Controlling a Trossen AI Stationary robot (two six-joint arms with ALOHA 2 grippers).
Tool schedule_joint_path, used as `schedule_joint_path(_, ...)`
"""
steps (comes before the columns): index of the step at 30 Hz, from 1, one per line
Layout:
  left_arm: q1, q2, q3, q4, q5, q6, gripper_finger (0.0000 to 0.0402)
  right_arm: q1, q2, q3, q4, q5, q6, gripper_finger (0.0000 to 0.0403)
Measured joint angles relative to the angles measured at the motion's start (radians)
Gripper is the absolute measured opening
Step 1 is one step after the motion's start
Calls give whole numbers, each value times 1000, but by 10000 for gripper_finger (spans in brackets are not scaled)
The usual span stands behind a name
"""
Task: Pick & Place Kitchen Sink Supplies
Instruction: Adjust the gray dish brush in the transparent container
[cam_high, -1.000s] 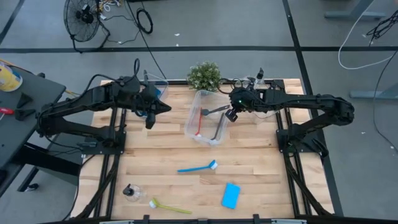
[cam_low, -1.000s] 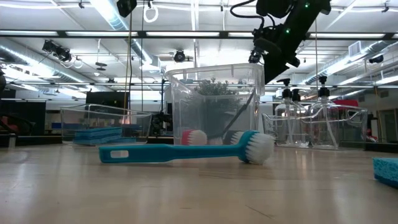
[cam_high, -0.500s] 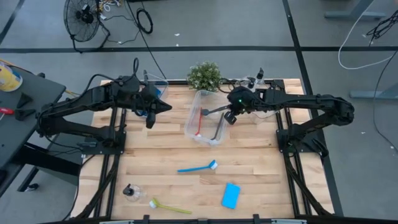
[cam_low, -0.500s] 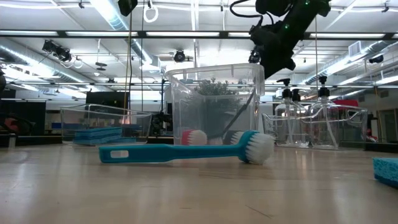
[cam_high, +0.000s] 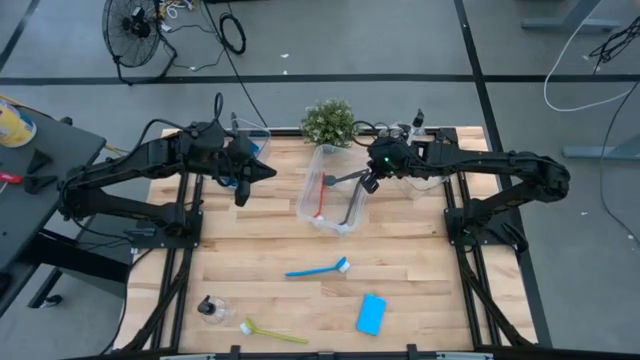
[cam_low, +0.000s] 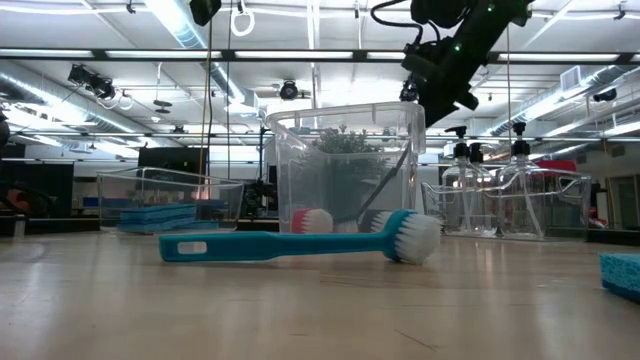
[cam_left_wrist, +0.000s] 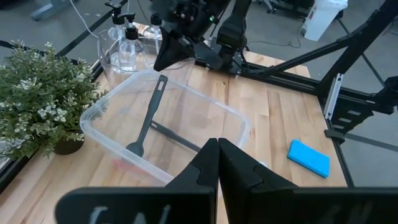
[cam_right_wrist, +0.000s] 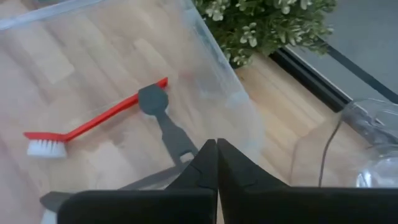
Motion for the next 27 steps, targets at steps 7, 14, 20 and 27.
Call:
schedule_joint_path(7,0,0,0,0,0,0,12,-45,0,0,-26,-24,-20,0)
schedule_joint_path(14,0,0,0,0,0,1,12,-74,0,0,-36,-121,-48,0)
schedule_joint_path(20,0,0,0,0,0,2,12,-79,16,0,-45,-159,-52,0)
schedule_joint_path(27,0,0,0,0,0,2,12,-79,54,4,-13,-200,-55,0)
